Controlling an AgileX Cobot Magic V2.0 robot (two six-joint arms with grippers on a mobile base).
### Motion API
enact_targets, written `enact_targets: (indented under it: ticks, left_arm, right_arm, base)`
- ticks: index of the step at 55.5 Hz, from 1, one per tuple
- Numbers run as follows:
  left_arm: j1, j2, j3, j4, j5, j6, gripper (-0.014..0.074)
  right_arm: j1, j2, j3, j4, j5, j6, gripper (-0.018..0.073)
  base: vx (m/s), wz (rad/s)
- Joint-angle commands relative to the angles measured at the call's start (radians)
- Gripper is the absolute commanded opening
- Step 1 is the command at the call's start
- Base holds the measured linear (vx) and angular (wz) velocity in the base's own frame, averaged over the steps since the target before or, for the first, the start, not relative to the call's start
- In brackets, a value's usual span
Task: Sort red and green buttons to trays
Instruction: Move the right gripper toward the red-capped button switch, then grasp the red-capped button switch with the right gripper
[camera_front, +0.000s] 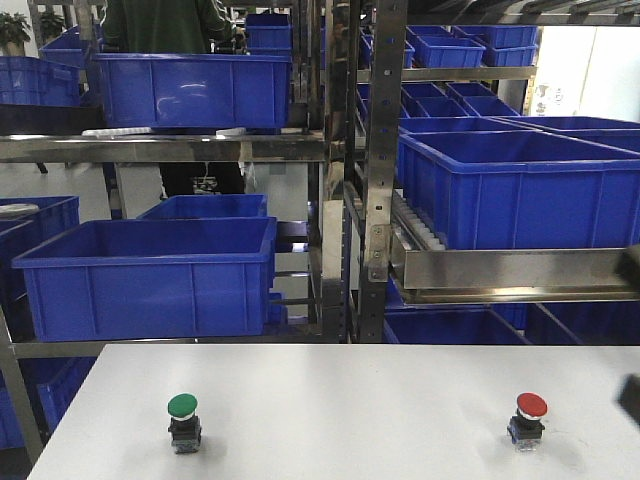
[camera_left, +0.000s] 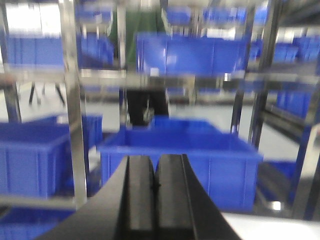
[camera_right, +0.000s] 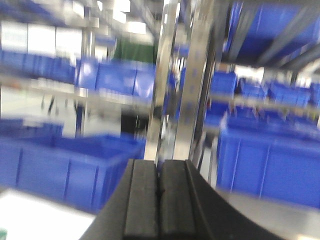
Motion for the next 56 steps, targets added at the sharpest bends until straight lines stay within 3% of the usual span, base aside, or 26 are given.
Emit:
enact_targets:
  ticks: [1,12,18,22,29,33,40,47,56]
  left_arm:
    - [-0.004,0.06,-0.04,0.018,-0.08,0.001,0.0005]
    - [-0.042,0.107,-0.04,0.035,-0.085,0.003,0.0071]
    - [-0.07,0.107,-0.04,0.098,-0.1,0.003,0.0174]
    - [-0.085,0.107,-0.04,0.126,-0.101,0.002,0.0258]
    - [-0.094,0.107,-0.039,0.126,-0.095,-0.009,0.0424]
    - [-0.094,0.107,-0.039,0.126,-0.09,-0.009,0.0486]
    - [-0.094,0.107,-0.039,0.118,-0.075,-0.009,0.0532]
    - [-0.094,0.107,-0.039,0.118,-0.076,-0.009,0.0531]
    - [-0.094,0.107,-0.039,0.118,-0.081,-0.009,0.0531]
  right_arm:
    - [0.002,0.067,-0.036,0.0,-0.085,-0.007,-0.0006]
    - [0.002,0.154,-0.036,0.003,-0.101,-0.004,0.0089]
    - [0.002,0.173,-0.036,0.038,-0.103,0.03,0.0251]
    - [0.002,0.188,-0.036,0.067,-0.121,0.045,0.0407]
    - [0.002,0.209,-0.036,0.098,-0.207,0.045,0.065]
    - [0.002,0.209,-0.036,0.108,-0.253,0.057,0.0727]
    - [-0.014,0.232,-0.032,0.161,-0.296,0.012,0.0724]
    - [-0.12,0.315,-0.019,0.26,-0.263,-0.099,0.0685]
    - [-0.221,0.439,0.096,0.277,-0.359,-0.11,0.0627]
  base:
    - [0.0,0.0]
    - [0.0,0.0]
    - [0.0,0.0]
    - [0.0,0.0]
    - [0.0,0.0]
    - [0.0,0.0]
    - [0.0,0.0]
    - [0.0,0.0]
    - [0.0,0.0]
